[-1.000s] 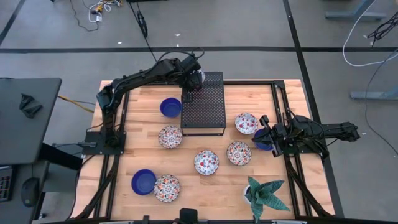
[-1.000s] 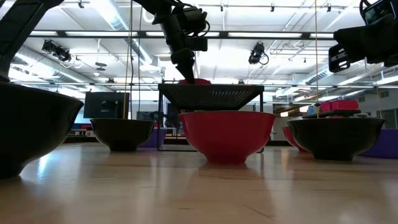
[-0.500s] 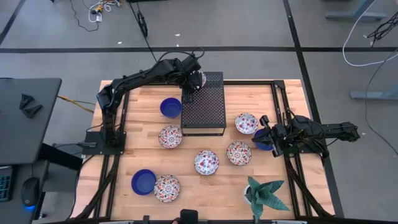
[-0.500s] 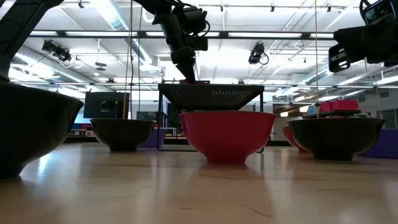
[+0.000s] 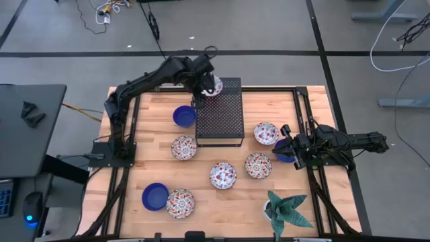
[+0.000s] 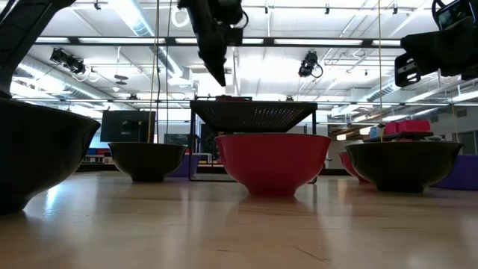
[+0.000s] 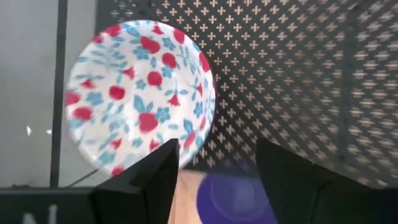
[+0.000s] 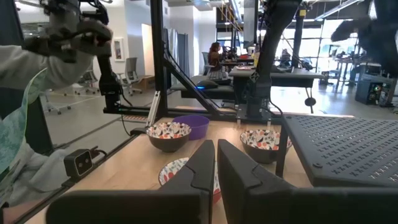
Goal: Pick & Place Mini bowls
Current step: Put the right orange patterned bowl on the shelf
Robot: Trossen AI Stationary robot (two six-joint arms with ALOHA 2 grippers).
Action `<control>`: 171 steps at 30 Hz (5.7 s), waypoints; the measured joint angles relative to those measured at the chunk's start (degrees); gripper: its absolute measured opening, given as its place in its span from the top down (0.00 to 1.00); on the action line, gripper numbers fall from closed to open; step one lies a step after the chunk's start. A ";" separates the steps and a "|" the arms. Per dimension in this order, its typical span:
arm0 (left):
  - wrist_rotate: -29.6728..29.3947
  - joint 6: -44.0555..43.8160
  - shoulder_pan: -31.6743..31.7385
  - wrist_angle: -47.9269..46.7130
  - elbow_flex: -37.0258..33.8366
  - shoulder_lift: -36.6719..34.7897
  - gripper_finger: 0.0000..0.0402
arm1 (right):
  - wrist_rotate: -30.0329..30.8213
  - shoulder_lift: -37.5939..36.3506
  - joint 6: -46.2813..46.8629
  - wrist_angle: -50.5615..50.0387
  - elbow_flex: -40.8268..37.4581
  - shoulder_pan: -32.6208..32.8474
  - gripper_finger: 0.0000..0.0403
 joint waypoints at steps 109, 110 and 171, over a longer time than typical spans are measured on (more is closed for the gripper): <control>-1.25 -27.61 -37.40 110.69 -101.33 -56.28 0.53 | 15.19 74.92 -3.60 -35.52 38.56 24.47 0.56; -1.24 -27.61 -37.40 110.69 -101.33 -56.28 0.53 | 15.21 75.35 -3.73 -35.53 38.56 24.64 0.57; -1.27 -27.59 -37.40 110.78 -101.33 -56.28 0.53 | 25.54 88.61 -37.85 -46.39 79.12 -10.21 0.99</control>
